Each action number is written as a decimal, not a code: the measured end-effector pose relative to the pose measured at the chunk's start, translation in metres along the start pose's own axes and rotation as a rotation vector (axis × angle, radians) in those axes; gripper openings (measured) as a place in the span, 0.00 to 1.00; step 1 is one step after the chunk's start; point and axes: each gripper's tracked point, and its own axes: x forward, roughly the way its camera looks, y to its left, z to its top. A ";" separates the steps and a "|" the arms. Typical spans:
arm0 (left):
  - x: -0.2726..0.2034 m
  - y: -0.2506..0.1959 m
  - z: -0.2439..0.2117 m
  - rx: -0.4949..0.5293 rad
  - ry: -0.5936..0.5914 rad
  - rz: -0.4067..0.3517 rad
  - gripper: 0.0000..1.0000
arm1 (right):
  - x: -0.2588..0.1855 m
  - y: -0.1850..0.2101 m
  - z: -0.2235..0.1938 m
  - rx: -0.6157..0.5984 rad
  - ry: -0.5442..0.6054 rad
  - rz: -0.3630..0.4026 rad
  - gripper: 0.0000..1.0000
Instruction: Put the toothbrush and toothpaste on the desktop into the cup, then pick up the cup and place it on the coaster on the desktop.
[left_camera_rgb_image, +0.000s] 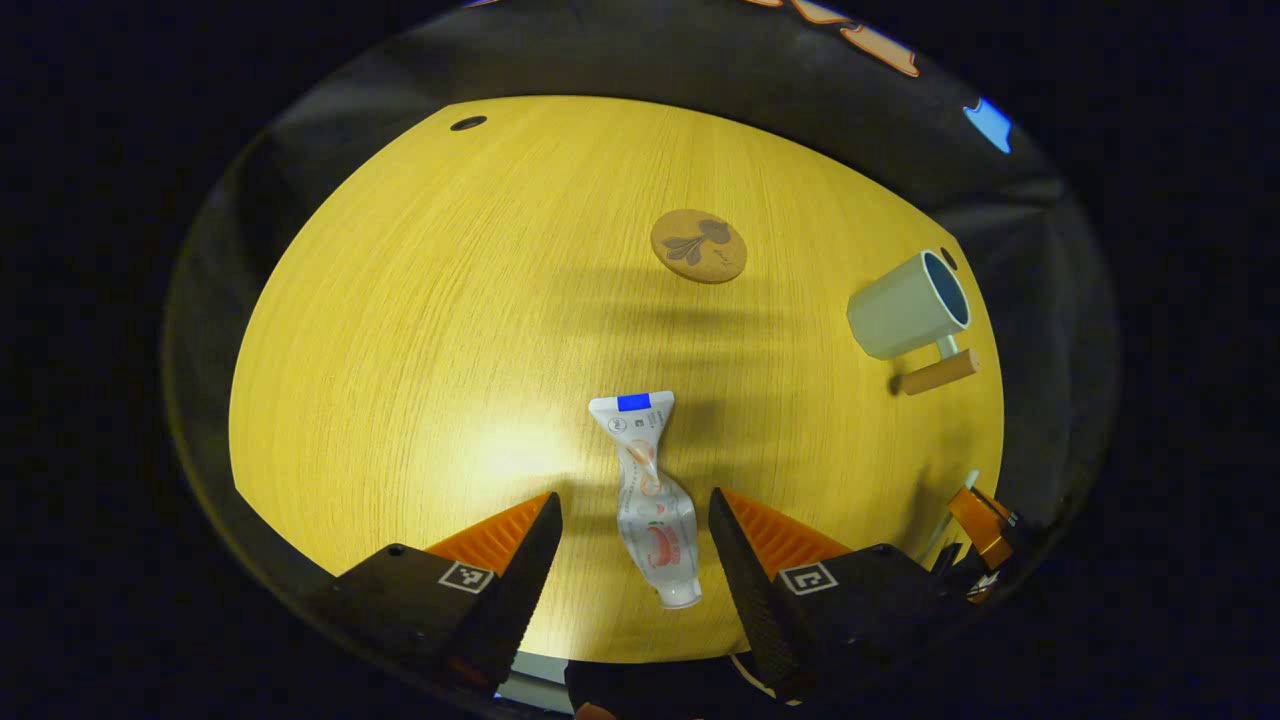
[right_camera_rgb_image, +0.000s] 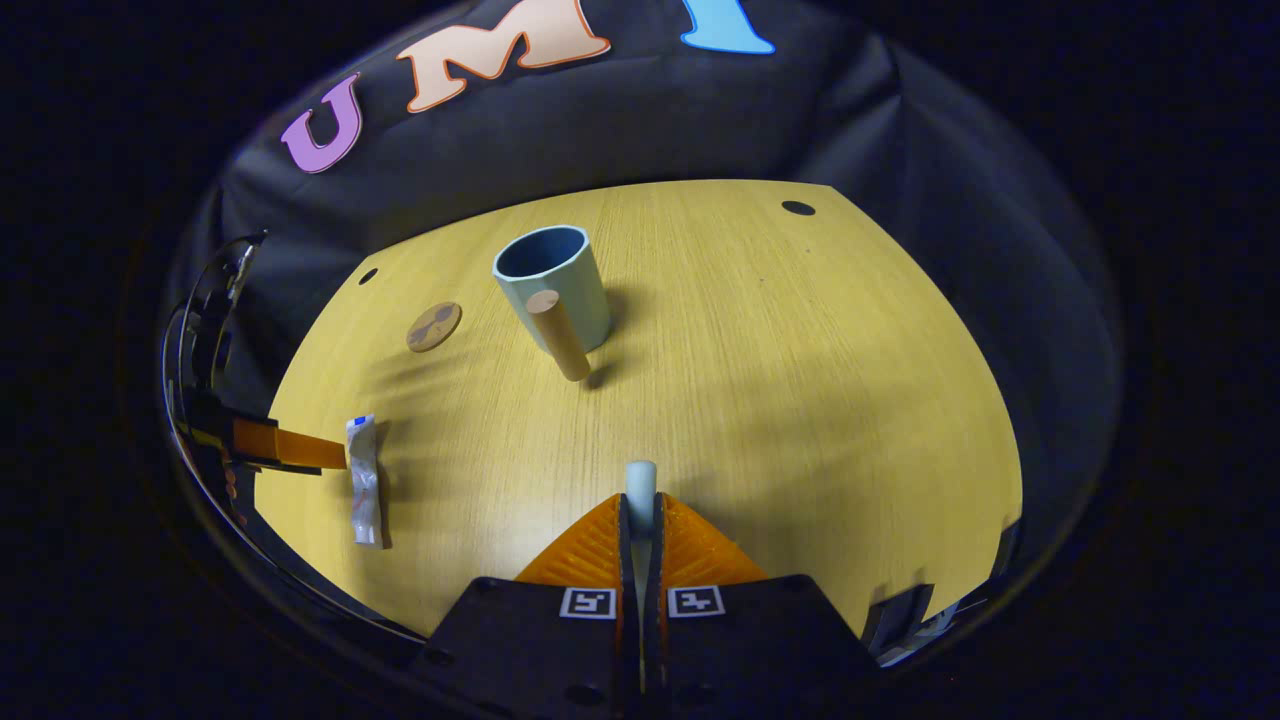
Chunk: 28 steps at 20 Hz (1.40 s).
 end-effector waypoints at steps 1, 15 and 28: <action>0.005 -0.001 0.000 -0.007 0.022 0.001 0.87 | -0.002 -0.005 0.001 -0.001 -0.014 -0.010 0.05; 0.041 0.005 0.007 -0.008 0.139 0.101 0.63 | -0.012 -0.020 0.067 -0.015 -0.220 0.025 0.03; 0.049 -0.007 0.014 0.036 0.129 0.117 0.12 | -0.013 -0.012 0.164 -0.097 -0.403 0.061 0.05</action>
